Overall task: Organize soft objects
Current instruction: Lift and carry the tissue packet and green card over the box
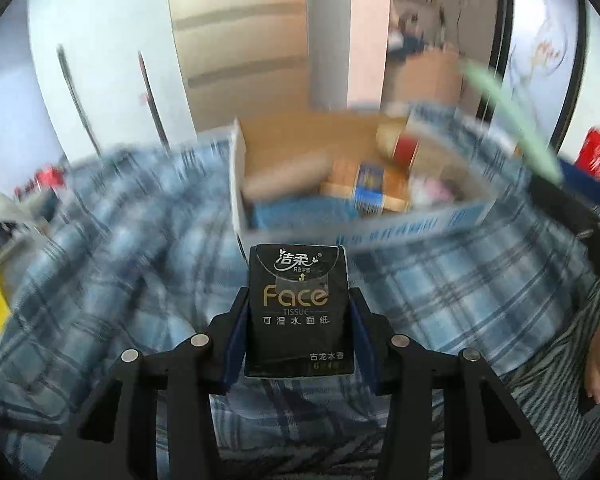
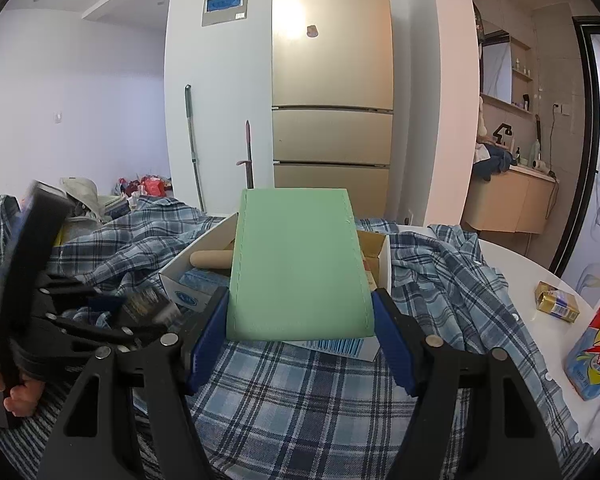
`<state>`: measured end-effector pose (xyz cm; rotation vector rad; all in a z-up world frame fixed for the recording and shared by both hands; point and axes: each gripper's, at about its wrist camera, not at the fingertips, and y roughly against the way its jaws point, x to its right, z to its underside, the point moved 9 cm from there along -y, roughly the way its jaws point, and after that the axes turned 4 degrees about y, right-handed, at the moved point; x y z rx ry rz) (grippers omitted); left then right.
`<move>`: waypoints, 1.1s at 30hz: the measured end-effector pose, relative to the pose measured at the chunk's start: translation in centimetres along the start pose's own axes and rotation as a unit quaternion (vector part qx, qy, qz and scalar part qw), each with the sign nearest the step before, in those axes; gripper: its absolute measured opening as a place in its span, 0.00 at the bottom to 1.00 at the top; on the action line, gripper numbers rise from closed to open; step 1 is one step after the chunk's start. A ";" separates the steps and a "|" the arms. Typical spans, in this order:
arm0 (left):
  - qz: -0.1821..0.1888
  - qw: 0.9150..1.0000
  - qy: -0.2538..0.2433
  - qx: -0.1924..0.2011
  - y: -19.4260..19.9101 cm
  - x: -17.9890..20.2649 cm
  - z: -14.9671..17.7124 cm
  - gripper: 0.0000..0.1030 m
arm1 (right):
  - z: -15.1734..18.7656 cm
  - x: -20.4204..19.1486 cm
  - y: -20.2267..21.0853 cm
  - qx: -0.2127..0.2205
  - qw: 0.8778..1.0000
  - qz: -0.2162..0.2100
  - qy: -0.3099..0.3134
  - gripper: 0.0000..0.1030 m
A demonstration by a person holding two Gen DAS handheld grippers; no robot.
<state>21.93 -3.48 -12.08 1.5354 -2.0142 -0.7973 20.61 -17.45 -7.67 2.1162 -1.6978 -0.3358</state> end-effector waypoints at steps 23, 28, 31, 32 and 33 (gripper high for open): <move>0.016 0.969 -0.002 0.245 10.1 1.3 -3.7 0.47 | -2.0 0.6 2.8 0.074 0.997 -0.018 -0.020 0.67; 0.013 0.962 -0.010 0.273 12.0 2.5 -5.7 0.47 | -3.6 1.0 3.9 0.098 0.995 0.000 -0.018 0.67; 0.017 0.957 -0.005 0.290 12.8 2.9 -7.0 0.47 | -4.7 1.4 4.0 0.097 0.995 -0.003 -0.026 0.67; 0.011 0.954 -0.004 0.298 13.1 2.9 -7.4 0.47 | -5.2 1.4 4.0 0.097 0.995 -0.006 -0.026 0.67; 0.004 0.952 -0.005 0.305 13.2 3.0 -7.9 0.47 | -5.8 1.5 4.0 0.099 0.995 -0.005 -0.025 0.67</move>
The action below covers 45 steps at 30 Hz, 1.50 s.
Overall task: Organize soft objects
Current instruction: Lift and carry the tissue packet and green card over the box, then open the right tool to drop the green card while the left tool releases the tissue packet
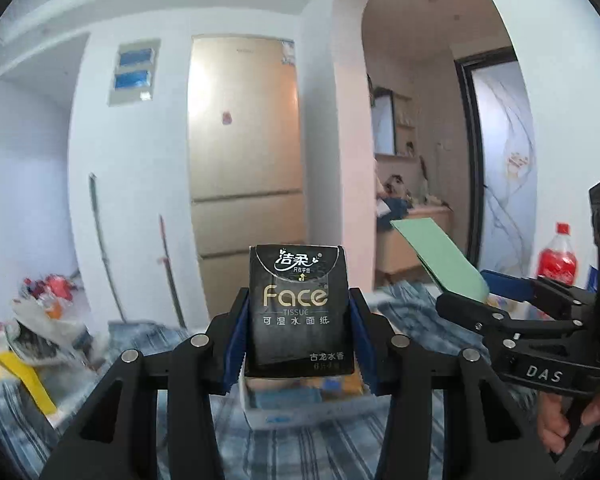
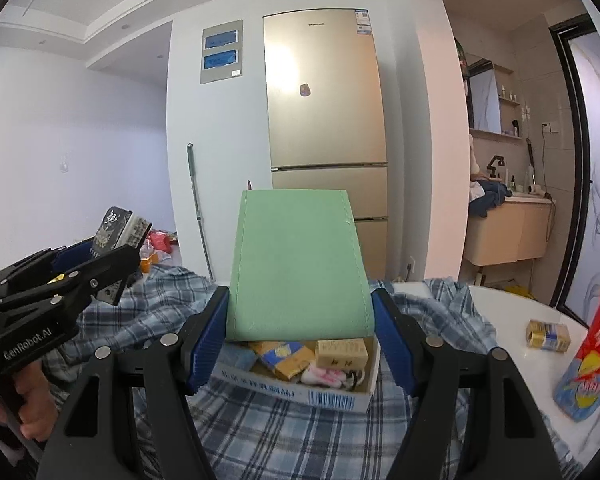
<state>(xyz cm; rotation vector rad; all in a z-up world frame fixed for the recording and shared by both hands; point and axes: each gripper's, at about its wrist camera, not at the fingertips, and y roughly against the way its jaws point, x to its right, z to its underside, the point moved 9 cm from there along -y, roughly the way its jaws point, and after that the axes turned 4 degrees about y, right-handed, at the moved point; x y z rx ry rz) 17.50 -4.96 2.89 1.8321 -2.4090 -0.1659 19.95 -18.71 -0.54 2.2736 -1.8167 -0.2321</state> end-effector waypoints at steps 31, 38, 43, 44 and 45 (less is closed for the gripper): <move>-0.030 0.992 0.016 -0.119 -13.5 -2.2 0.8 0.47 | 3.0 0.3 -13.7 -0.127 0.991 -0.020 -0.030 0.67; -0.035 0.992 0.008 -0.120 -13.2 -2.1 1.5 0.47 | 5.1 -0.8 -14.5 -0.170 0.985 -0.037 -0.017 0.67; -0.034 0.991 0.010 -0.130 -13.5 -2.0 2.3 0.47 | 6.0 -1.5 -15.2 -0.190 0.981 -0.046 -0.017 0.67; -0.034 0.990 0.011 -0.133 -13.7 -2.2 2.4 0.47 | 6.2 -1.6 -15.3 -0.194 0.980 -0.048 -0.017 0.67; -0.033 0.990 0.011 -0.137 -13.8 -2.3 2.5 0.47 | 6.3 -1.7 -15.4 -0.197 0.979 -0.050 -0.016 0.67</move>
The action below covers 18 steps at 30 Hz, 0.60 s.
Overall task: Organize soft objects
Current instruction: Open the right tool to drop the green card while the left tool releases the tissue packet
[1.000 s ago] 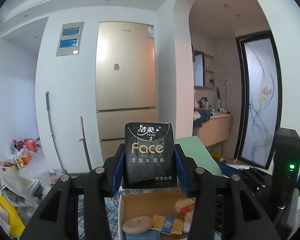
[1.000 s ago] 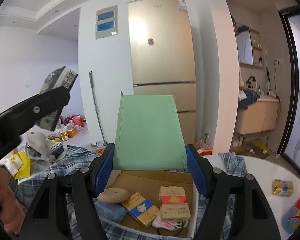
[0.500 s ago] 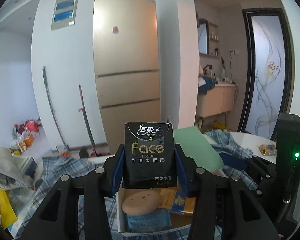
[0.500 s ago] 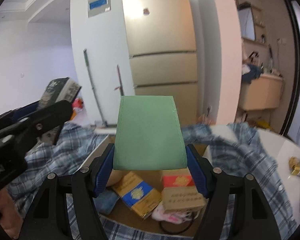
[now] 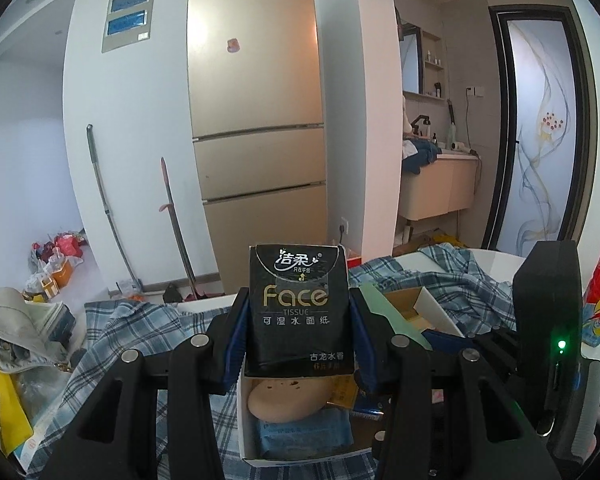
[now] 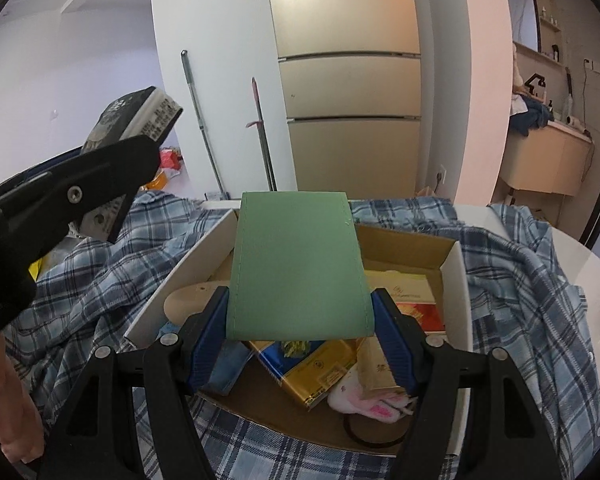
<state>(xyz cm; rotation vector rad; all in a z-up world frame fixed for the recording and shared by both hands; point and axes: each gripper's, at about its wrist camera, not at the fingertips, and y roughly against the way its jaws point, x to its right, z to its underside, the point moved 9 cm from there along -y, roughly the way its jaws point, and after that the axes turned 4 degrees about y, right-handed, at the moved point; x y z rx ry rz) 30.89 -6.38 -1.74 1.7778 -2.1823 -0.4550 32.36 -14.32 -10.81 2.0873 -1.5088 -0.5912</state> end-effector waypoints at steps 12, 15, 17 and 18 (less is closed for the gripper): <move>-0.006 1.000 -0.003 -0.008 -0.5 -0.3 0.4 0.47 | 0.2 -0.3 -0.1 0.004 1.000 0.015 0.008 0.83; -0.007 1.000 0.001 -0.007 -0.5 -0.5 0.5 0.47 | 0.2 0.3 0.2 0.006 0.999 0.031 0.011 0.83; -0.006 1.000 0.005 -0.011 -0.7 -0.6 0.7 0.47 | -0.1 1.2 0.6 0.012 0.999 0.048 0.008 0.83; -0.004 1.000 0.008 -0.017 -0.9 -0.6 0.9 0.47 | -0.3 1.8 1.0 0.020 0.998 0.061 0.006 0.83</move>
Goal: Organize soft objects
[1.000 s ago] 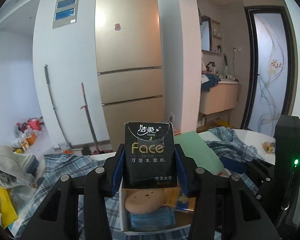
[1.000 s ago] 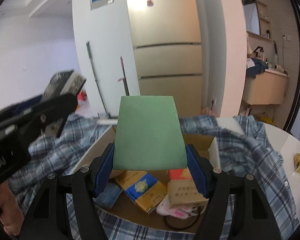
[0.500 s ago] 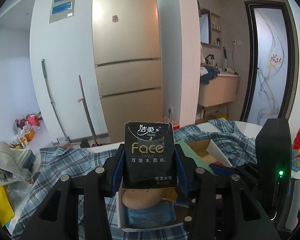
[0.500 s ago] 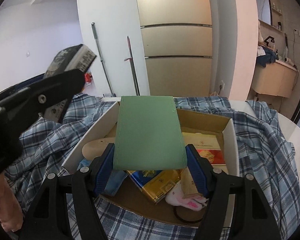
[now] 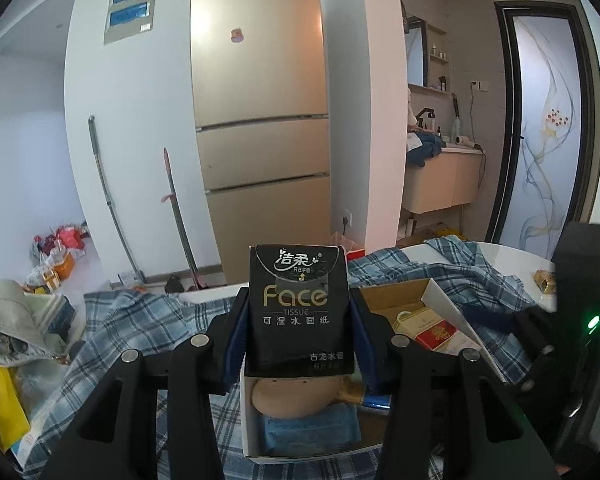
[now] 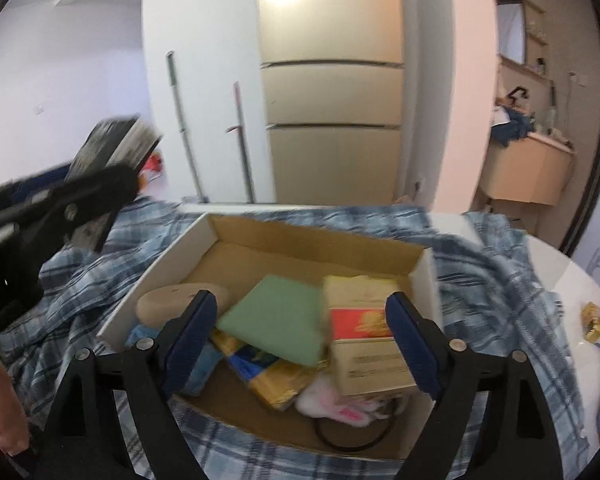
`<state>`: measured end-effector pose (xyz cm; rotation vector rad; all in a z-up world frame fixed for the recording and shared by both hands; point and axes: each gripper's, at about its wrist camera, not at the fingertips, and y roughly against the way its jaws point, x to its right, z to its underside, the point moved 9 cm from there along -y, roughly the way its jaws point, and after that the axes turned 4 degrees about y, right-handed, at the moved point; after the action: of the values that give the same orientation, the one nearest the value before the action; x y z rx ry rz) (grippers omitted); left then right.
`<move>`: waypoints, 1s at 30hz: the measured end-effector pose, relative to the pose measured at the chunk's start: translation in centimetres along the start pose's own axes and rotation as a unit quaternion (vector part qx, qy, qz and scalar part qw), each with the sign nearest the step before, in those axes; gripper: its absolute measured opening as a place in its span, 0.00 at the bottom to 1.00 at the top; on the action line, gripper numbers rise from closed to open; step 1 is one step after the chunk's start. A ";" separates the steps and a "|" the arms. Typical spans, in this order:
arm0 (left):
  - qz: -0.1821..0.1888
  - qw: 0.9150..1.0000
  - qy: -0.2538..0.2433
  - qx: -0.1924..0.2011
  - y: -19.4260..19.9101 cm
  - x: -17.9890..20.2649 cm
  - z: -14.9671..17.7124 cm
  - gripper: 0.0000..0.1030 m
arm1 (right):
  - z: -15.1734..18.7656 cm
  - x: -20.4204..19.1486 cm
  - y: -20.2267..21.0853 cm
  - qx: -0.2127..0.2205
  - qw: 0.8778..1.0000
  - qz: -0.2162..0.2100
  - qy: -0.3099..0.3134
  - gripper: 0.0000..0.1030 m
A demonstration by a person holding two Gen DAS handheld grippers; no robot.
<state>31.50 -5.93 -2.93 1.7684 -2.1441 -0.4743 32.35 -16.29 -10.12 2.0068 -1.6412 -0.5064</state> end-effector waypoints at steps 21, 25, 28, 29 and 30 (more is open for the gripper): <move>0.015 0.993 0.020 -0.113 -4.6 -0.5 4.1 0.72 | -1.2 4.3 0.6 0.025 0.997 0.065 -0.035 0.83; 0.006 0.997 0.002 -0.079 -3.7 -0.2 3.3 0.85 | -1.2 4.5 0.6 0.026 0.997 0.065 -0.038 0.83; 0.007 0.997 0.002 -0.072 -3.3 -0.1 2.9 0.85 | -1.3 4.5 0.6 0.026 0.997 0.065 -0.039 0.83; 0.006 0.998 0.002 -0.070 -3.2 -0.1 2.8 0.85 | -1.2 4.5 0.6 0.027 0.997 0.064 -0.039 0.83; 0.004 0.998 0.001 -0.067 -3.1 -0.2 2.7 0.85 | -1.3 4.5 0.7 0.027 0.997 0.064 -0.040 0.83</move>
<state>33.06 -6.19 -6.73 1.6855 -2.0657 -0.6001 33.48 -20.66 -8.60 1.9262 -1.8367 -0.5044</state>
